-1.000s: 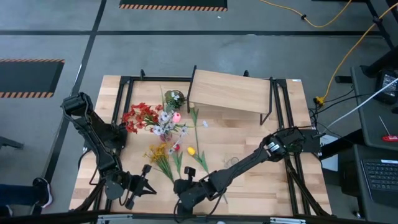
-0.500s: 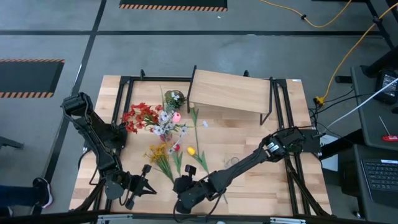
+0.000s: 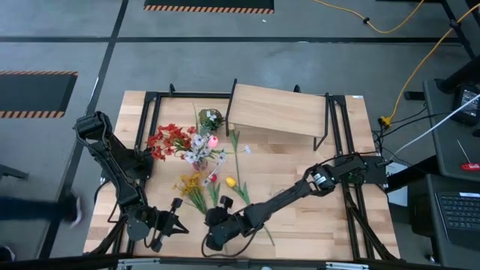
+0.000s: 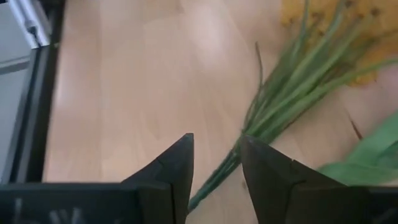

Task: Pick and place flowers into a vace then onto a shelf
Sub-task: Put the yellow flowers into the transparent vase

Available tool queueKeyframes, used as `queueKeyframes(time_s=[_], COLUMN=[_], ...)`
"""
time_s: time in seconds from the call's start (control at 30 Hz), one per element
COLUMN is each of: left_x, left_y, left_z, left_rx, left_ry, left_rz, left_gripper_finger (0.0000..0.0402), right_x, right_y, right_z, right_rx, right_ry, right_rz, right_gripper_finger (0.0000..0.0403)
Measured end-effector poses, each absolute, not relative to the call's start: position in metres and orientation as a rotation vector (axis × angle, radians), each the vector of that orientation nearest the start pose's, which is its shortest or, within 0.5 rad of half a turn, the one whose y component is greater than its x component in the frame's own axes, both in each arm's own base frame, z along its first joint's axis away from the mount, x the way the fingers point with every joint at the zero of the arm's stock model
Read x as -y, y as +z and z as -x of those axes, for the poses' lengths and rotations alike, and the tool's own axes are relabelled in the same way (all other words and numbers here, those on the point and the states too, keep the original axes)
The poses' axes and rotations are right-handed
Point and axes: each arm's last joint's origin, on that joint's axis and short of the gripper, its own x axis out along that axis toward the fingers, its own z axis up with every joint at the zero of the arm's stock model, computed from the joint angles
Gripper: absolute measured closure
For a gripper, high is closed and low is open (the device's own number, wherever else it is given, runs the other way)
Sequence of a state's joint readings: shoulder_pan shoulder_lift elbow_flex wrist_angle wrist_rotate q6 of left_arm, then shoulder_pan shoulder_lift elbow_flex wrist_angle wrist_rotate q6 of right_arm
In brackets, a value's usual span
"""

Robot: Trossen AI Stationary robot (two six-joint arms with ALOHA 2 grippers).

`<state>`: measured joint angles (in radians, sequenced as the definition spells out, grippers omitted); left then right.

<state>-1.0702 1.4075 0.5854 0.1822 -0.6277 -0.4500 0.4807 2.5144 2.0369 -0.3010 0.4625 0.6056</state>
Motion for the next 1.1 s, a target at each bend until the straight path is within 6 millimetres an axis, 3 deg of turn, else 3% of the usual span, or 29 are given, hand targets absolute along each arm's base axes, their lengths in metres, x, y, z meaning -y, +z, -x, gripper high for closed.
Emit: queueKeyframes(time_s=[0.2,0.6,0.77,1.1], left_x=[0.221,0.221,0.221,0.221], left_y=[0.171,0.171,0.171,0.171], left_z=[-0.140,-0.140,-0.140,-0.140], left_rx=[-0.506,-0.506,-0.506,-0.505], left_ry=[-0.318,-0.318,-0.318,-0.318], left_rz=[-0.048,-0.048,-0.047,-0.048], left_gripper_finger=[0.0400,0.0400,0.0396,0.0397], right_x=[-0.237,-0.239,-0.238,-0.233], right_y=[0.116,0.114,0.100,0.092], right_z=[-0.491,-0.493,-0.495,-0.496], right_rx=[-0.697,-0.677,-0.685,-0.710], right_ry=[-0.225,-0.216,-0.236,-0.267], right_rz=[-0.254,-0.267,-0.270,-0.283], right_gripper_finger=[0.0269,0.0269,0.0269,0.0287])
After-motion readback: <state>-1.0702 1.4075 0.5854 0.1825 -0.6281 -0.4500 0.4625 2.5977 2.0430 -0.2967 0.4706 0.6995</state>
